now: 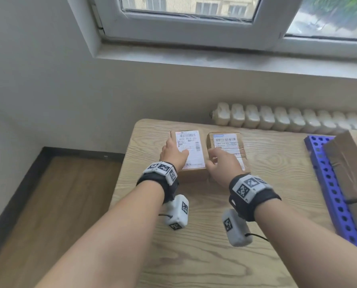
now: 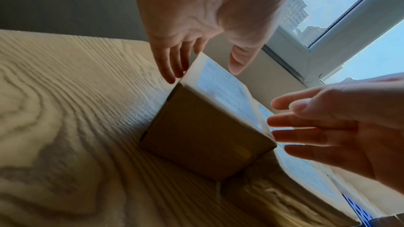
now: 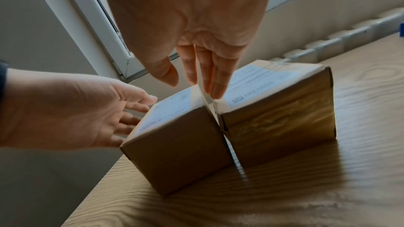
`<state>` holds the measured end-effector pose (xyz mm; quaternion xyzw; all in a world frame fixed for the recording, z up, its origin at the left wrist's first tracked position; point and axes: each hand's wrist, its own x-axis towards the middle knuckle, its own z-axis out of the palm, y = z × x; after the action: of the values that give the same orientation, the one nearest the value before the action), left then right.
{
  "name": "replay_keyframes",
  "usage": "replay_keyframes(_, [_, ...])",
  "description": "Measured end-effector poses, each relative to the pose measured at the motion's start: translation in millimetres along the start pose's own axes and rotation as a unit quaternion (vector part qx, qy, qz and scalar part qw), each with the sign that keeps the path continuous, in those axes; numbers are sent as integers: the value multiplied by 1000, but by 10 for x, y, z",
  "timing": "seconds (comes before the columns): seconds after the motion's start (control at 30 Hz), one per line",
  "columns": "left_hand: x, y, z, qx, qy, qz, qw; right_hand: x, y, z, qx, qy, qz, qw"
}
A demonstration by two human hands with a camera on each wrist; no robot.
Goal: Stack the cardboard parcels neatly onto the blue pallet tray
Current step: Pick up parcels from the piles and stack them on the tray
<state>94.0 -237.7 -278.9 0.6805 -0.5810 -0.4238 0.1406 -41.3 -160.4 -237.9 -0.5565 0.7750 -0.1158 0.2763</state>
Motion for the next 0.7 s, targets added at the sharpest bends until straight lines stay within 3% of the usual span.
replay_keyframes(0.37, [32,-133,13,-4,-17,-58,998,66,38,91,44,-22,14,999])
replay_keyframes(0.7, [-550,-388,147,-71,9,-106,992,-464,328,271,58,-57,4,997])
